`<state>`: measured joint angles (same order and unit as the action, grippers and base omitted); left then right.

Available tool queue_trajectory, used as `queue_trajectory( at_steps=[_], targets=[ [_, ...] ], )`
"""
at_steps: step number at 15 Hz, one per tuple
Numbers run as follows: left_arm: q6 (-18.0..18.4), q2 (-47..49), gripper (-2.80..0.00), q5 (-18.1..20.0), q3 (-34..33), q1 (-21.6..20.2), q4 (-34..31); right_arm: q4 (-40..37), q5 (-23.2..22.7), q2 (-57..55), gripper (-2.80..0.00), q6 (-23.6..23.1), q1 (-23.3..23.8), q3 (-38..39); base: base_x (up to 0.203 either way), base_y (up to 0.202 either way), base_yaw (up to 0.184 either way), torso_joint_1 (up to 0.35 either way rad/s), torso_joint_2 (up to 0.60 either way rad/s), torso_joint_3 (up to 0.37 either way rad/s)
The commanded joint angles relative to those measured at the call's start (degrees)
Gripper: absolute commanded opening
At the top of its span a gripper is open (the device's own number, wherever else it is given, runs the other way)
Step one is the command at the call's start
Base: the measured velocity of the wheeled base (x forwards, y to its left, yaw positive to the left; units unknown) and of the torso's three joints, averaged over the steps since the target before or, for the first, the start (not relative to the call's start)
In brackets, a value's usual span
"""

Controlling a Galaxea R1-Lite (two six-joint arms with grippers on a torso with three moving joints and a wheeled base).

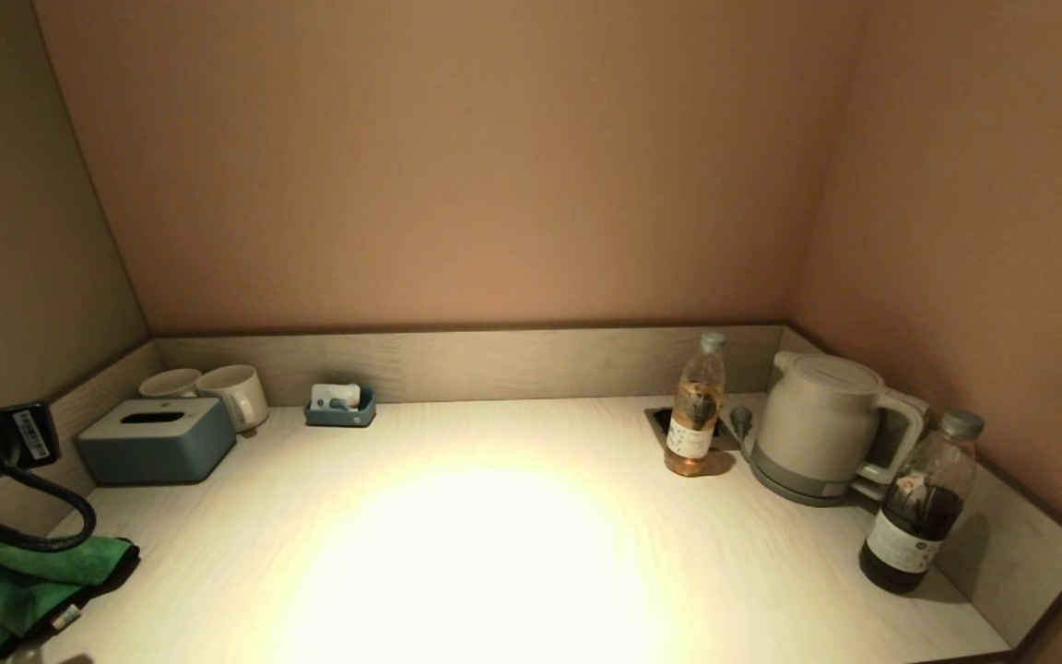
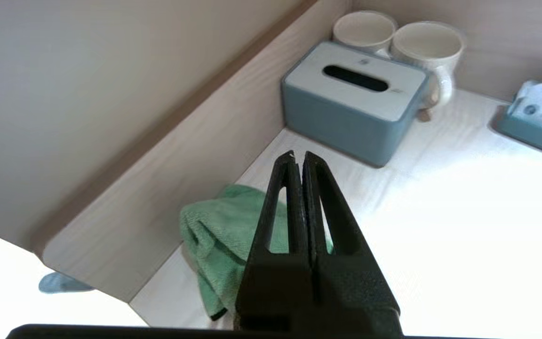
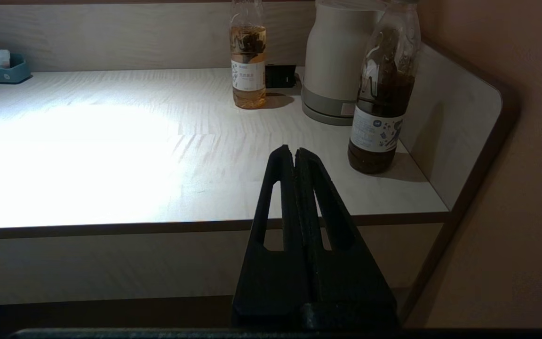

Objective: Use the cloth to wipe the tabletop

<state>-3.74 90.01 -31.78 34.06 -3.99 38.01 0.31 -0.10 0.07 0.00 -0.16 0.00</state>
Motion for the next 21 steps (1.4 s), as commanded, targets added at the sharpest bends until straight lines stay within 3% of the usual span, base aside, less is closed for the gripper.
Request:
queue_trajectory(
  at_steps=[1, 5, 13, 15, 21],
  targets=[
    [0.62, -3.03, -2.8, 0.64, -0.87, 1.82, 0.19, 0.04, 0.01, -0.07, -2.8, 0.0, -0.02, 0.0, 0.0, 0.0, 0.0, 0.0, 0.0, 0.0],
    [2.61, -17.65, -2.8, 12.93, -5.15, 4.62, -1.15, 0.04, 0.01, -0.07, -2.8, 0.0, -0.02, 0.0, 0.0, 0.0, 0.0, 0.0, 0.0, 0.0],
    [3.21, -38.92, -2.8, 35.33, -3.9, 5.05, -20.52, 0.04, 0.01, -0.07, -2.8, 0.0, 0.07, 0.0, 0.0, 0.0, 0.0, 0.0, 0.0, 0.0],
    [3.25, -43.23, -2.8, 38.67, -4.04, 5.05, -24.83, 0.04, 0.01, -0.07, -2.8, 0.0, 0.02, 0.0, 0.0, 0.0, 0.0, 0.0, 0.0, 0.0],
    [3.14, -50.64, -2.8, 41.48, -5.92, 5.13, -30.07, 0.04, 0.01, -0.07, -2.8, 0.0, -0.02, 0.0, 0.0, 0.0, 0.0, 0.0, 0.0, 0.0]
  ],
)
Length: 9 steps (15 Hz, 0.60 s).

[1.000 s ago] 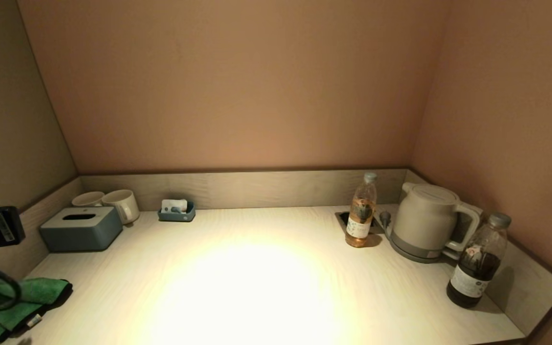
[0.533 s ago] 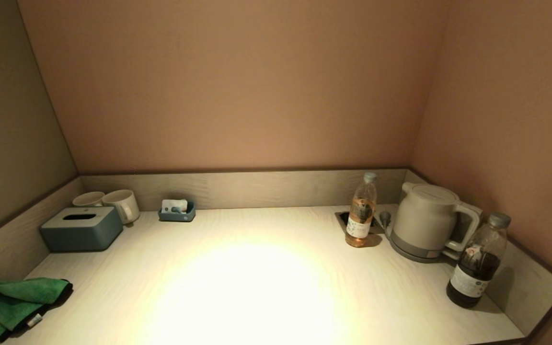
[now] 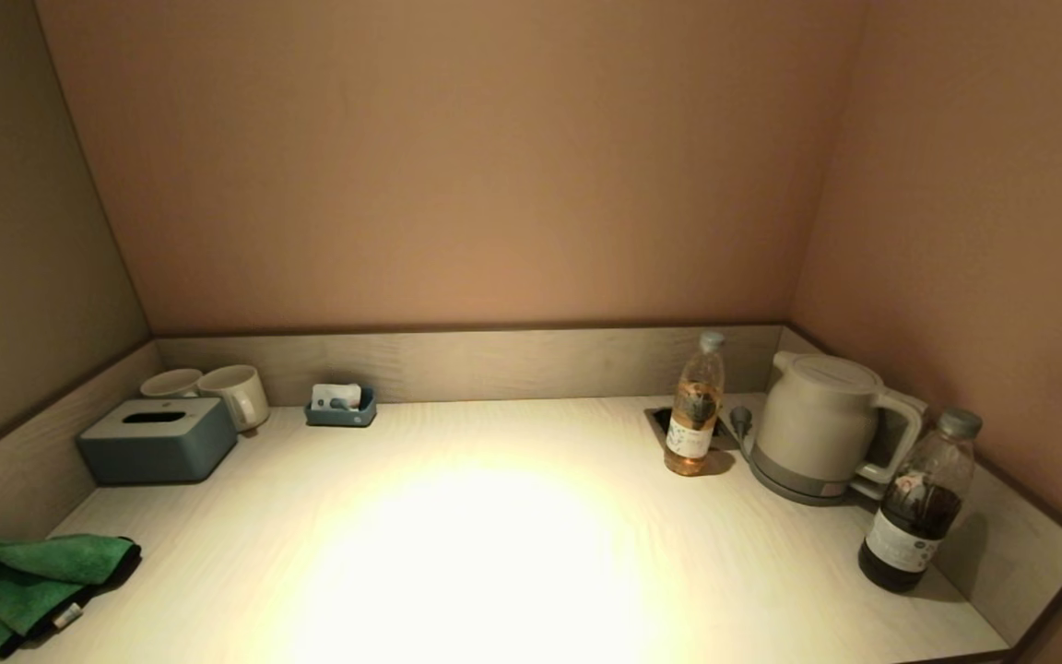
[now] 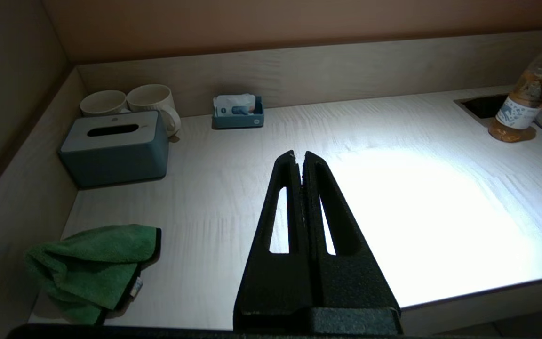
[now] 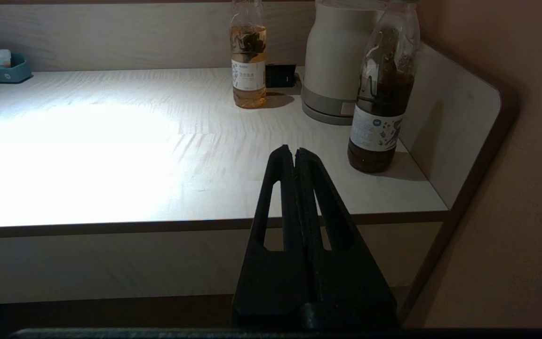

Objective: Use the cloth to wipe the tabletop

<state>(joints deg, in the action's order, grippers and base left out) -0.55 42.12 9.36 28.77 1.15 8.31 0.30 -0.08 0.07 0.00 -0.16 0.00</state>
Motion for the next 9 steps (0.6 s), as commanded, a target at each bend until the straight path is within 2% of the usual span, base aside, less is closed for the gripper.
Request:
queue_trajectory(
  at_steps=[1, 9],
  targets=[
    [-0.01, -4.09, -2.8, 0.61, -0.99, -0.05, -1.09, 0.05, -0.01, -0.07, -2.8, 0.0, -0.02, 0.0, 0.0, 0.0, 0.0, 0.0, 0.0, 0.0],
    [0.32, -9.87, -2.8, 1.57, -1.24, 0.0, -6.48, 0.05, -0.01, -0.07, -2.8, 0.0, -0.02, 0.0, 0.0, 0.0, 0.0, 0.0, 0.0, 0.0]
  ],
)
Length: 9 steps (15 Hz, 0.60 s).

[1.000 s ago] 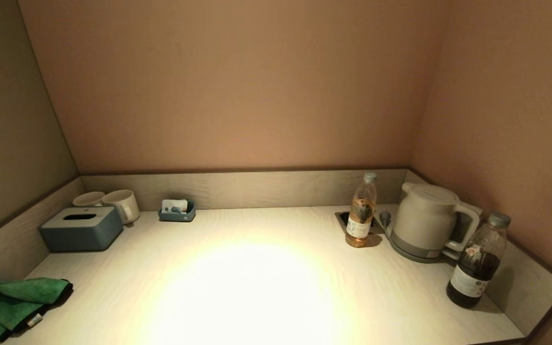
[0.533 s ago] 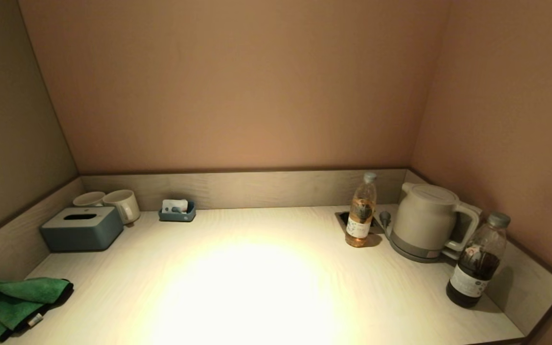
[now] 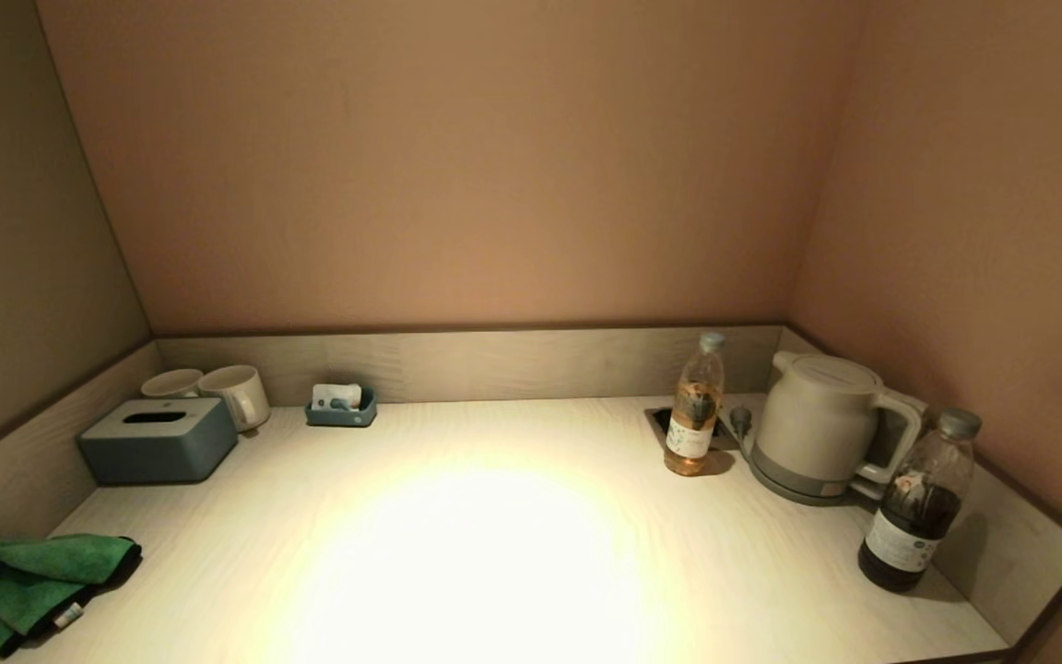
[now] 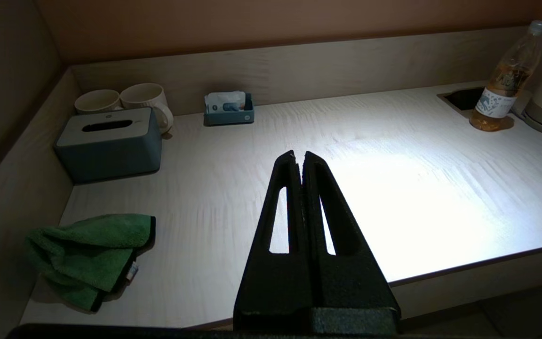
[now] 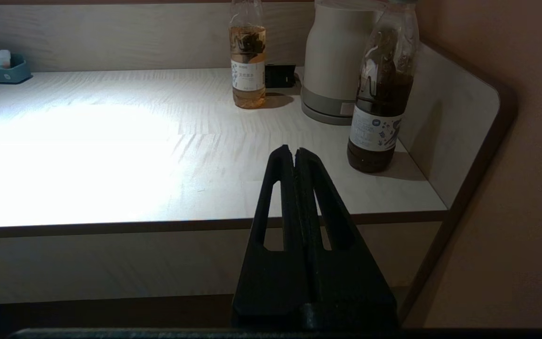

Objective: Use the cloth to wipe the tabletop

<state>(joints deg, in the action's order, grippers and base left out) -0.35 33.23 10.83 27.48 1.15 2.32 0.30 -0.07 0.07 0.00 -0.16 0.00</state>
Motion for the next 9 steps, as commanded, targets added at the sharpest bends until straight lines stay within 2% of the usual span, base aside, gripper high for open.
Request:
queue_trajectory(
  at_steps=[1, 4, 9],
  targets=[
    [0.52, -3.04, -2.8, 0.18, 0.07, 0.0, -1.8, 0.05, -0.02, -0.07, -2.8, 0.0, -0.02, 0.0, 0.0, 0.0, 0.0, 0.0, 0.0, 0.0],
    [1.77, -9.62, -2.8, 0.9, -0.08, 0.14, -7.37, 0.04, -0.02, -0.07, -2.8, 0.0, -0.02, 0.0, 0.0, 0.0, 0.0, 0.0, 0.0, 0.0],
    [1.76, -13.72, -2.8, 0.95, -2.17, 0.08, -8.73, 0.05, -0.02, -0.07, -2.8, 0.0, -0.02, 0.0, 0.0, 0.0, 0.0, 0.0, 0.0, 0.0]
  ],
)
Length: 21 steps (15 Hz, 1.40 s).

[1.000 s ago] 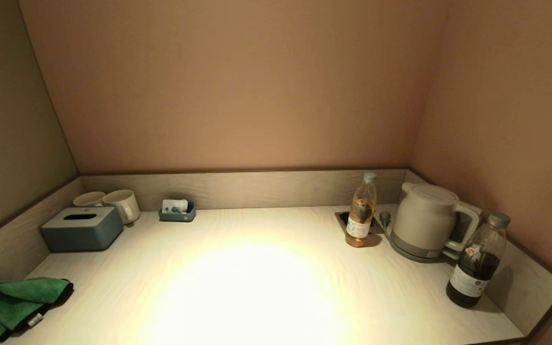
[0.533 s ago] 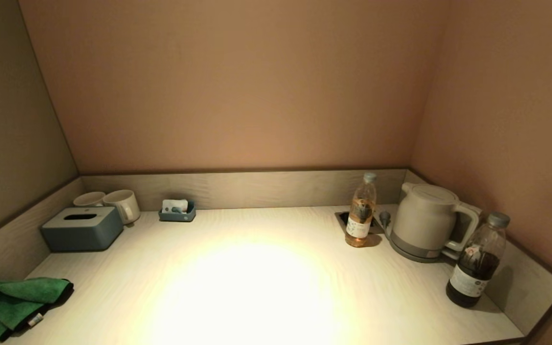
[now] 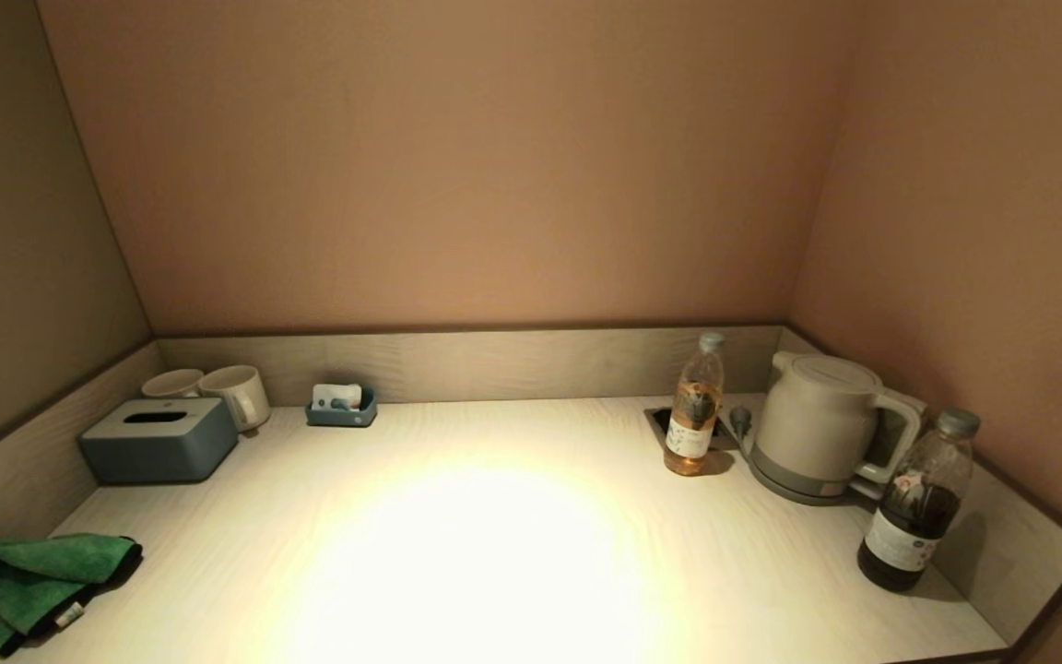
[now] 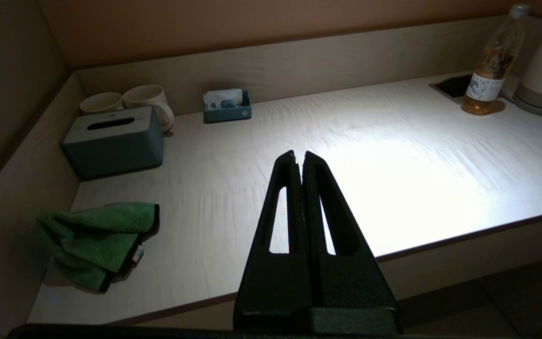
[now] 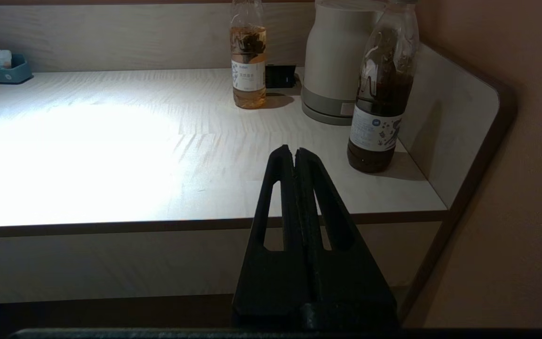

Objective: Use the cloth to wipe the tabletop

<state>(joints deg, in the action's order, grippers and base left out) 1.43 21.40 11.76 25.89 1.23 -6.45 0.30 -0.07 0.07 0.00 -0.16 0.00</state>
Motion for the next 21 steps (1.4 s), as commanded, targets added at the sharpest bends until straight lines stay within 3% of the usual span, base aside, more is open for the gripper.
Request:
queue_trajectory(
  at_steps=[1, 7, 14, 16, 21],
  targets=[
    [-0.08, -2.53, -2.8, 0.04, -1.16, 0.0, -0.05, 0.05, -0.01, -0.07, -2.8, 0.0, -0.02, 0.0, 0.0, 0.0, 0.0, 0.0, 0.0, 0.0],
    [-0.91, -6.2, -2.8, -0.25, -4.01, -0.44, -0.14, 0.05, -0.01, -0.07, -2.8, 0.0, -0.02, 0.0, 0.0, 0.0, 0.0, 0.0, 0.0, 0.0],
    [-5.75, -13.87, -2.8, -1.72, -8.22, -1.06, -2.5, 0.05, -0.01, -0.07, -2.8, 0.0, -0.02, 0.0, 0.0, 0.0, 0.0, 0.0, 0.0, 0.0],
    [-7.06, -15.96, -2.8, -3.68, -9.37, -1.06, -2.16, 0.05, -0.01, -0.07, -2.8, 0.0, -0.02, 0.0, 0.0, 0.0, 0.0, 0.0, 0.0, 0.0],
    [-6.53, -18.73, -2.8, -5.17, -10.09, -1.06, -1.96, 0.05, -0.01, -0.07, -2.8, 0.0, -0.02, 0.0, 0.0, 0.0, 0.0, 0.0, 0.0, 0.0]
  ],
)
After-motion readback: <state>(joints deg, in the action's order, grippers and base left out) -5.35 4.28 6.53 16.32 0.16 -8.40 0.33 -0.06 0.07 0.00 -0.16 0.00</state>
